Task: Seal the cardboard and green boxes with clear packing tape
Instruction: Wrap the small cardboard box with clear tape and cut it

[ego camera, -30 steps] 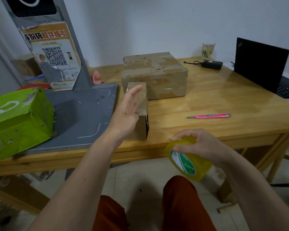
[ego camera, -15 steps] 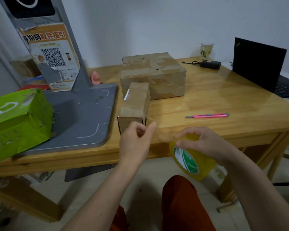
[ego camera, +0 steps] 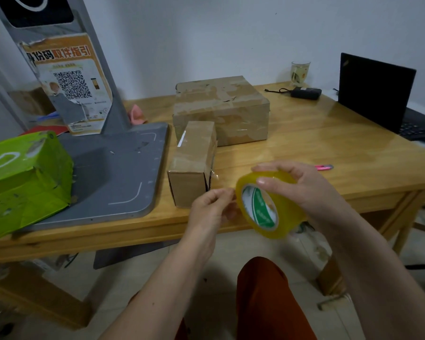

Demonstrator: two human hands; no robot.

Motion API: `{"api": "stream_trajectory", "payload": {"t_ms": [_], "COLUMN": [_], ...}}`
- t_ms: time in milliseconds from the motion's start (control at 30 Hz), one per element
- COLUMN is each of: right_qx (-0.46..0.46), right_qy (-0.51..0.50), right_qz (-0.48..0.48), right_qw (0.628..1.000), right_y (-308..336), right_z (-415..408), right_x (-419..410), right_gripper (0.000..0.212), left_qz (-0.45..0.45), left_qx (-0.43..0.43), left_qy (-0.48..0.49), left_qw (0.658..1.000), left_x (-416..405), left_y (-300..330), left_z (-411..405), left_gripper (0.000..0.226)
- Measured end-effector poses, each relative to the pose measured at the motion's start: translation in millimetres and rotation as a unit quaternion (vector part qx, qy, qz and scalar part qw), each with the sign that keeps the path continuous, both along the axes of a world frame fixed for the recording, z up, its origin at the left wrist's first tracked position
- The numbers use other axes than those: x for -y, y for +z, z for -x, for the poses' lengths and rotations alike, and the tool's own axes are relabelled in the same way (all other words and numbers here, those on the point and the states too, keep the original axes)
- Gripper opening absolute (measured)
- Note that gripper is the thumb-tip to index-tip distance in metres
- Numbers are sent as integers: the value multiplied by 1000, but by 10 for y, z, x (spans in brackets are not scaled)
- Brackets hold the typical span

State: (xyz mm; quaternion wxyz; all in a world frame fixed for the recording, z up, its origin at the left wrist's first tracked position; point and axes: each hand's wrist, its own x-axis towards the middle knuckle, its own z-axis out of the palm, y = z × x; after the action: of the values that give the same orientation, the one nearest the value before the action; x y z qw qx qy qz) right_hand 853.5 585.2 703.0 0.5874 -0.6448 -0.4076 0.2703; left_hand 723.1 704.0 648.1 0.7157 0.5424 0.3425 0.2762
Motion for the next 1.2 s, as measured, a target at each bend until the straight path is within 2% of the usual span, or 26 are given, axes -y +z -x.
{"api": "stream_trajectory", "payload": {"t_ms": [67, 167, 300, 400, 500, 600, 700, 833, 900, 967, 1033, 1100, 1133, 1200], "right_qx": [32, 104, 200, 276, 420, 520, 571, 568, 514, 429, 386, 376, 373, 388], "right_qy": [-21, -45, -81, -105, -101, -93, -92, -83, -25, 32, -1, -119, -167, -185], "right_qz": [-30, -46, -58, -31, 29, 160, 223, 263, 281, 248, 206, 235, 282, 386], "right_qw": [999, 993, 975, 955, 902, 834, 785, 776, 810, 868, 899, 889, 868, 816], "right_y": [11, -100, -324, -425, -492, -524, -559, -533, -447, -339, -285, -303, -342, -454], "right_z": [-21, -83, -212, -275, -316, -371, -387, -455, -536, -623, -734, -881, -952, -1048], "right_x": [-54, -175, -395, -550, -680, -779, -828, -815, -754, -657, -567, -503, -478, -424], "right_gripper": [27, 28, 34, 39, 58, 83, 84, 76, 81, 79, 66, 52, 47, 40], "left_qz": [-3, -6, 119, 176, 202, 226, 237, 239, 244, 242, 226, 204, 190, 149], "left_qx": [18, 67, 187, 230, 239, 238, 205, 188, 192, 196, 196, 192, 187, 167], "left_qy": [7, 4, 3, -5, 3, 18, 29, 35, 34, 35, 37, 41, 43, 44], "left_qw": [1000, 998, 975, 957, 950, 944, 949, 952, 950, 950, 954, 959, 963, 973], "left_x": [-36, -73, -41, -31, -38, -23, 5, 11, 11, 8, 4, 2, 6, 11], "left_y": [33, 119, 266, 245, 205, 201, 154, 56, 33, 21, 9, -11, -22, -48], "left_z": [-66, -152, -199, -185, -169, -184, -197, -186, -187, -177, -165, -165, -170, -183], "left_gripper": [15, 39, 64, 68, 73, 74, 66, 54, 53, 57, 58, 55, 52, 46]}}
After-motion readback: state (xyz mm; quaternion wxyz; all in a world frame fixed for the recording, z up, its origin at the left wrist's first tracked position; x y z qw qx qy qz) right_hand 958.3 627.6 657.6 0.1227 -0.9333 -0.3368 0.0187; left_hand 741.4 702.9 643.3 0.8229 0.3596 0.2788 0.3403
